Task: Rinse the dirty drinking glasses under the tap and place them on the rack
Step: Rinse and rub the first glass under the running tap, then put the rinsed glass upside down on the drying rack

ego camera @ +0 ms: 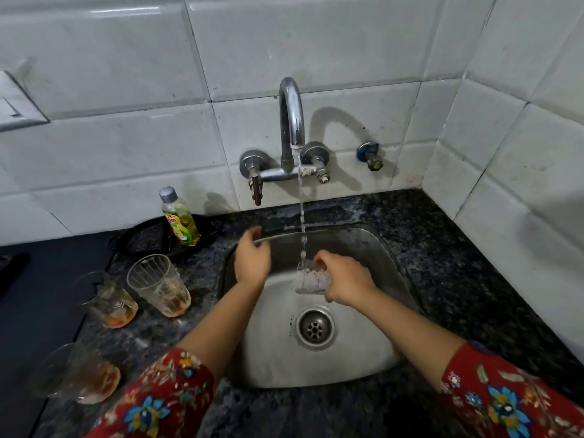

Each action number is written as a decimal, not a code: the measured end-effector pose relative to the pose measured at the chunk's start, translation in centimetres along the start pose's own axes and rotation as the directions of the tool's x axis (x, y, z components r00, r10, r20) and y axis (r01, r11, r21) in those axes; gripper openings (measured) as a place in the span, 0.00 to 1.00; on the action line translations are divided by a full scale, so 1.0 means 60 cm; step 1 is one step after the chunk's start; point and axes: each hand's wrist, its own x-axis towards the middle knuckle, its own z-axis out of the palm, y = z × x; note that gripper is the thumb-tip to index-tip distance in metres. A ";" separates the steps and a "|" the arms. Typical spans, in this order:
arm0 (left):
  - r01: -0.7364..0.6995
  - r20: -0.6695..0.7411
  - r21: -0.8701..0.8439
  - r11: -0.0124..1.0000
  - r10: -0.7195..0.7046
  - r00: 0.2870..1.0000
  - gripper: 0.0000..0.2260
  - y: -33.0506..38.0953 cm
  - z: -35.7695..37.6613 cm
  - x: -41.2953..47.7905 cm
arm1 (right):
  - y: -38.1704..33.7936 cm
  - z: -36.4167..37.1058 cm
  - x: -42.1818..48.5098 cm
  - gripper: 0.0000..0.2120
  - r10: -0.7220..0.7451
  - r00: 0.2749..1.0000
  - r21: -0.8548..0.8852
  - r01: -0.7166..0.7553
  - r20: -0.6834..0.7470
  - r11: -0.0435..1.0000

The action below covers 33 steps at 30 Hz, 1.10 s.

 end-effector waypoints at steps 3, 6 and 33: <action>0.170 0.124 -0.017 0.985 -0.167 0.978 0.13 -0.039 0.006 -0.027 | -0.007 -0.008 -0.003 0.23 -0.062 0.998 -0.304 0.069 0.035 0.950; 0.171 0.219 0.075 0.982 -0.183 0.958 0.12 -0.053 0.006 -0.040 | -0.022 -0.023 -0.003 0.22 -0.081 0.995 -0.555 0.102 0.063 0.826; -0.021 -0.184 -0.312 0.950 -0.039 0.982 0.07 0.032 -0.271 -0.046 | -0.199 0.001 0.015 0.10 -0.230 0.942 0.965 -0.259 0.244 -0.036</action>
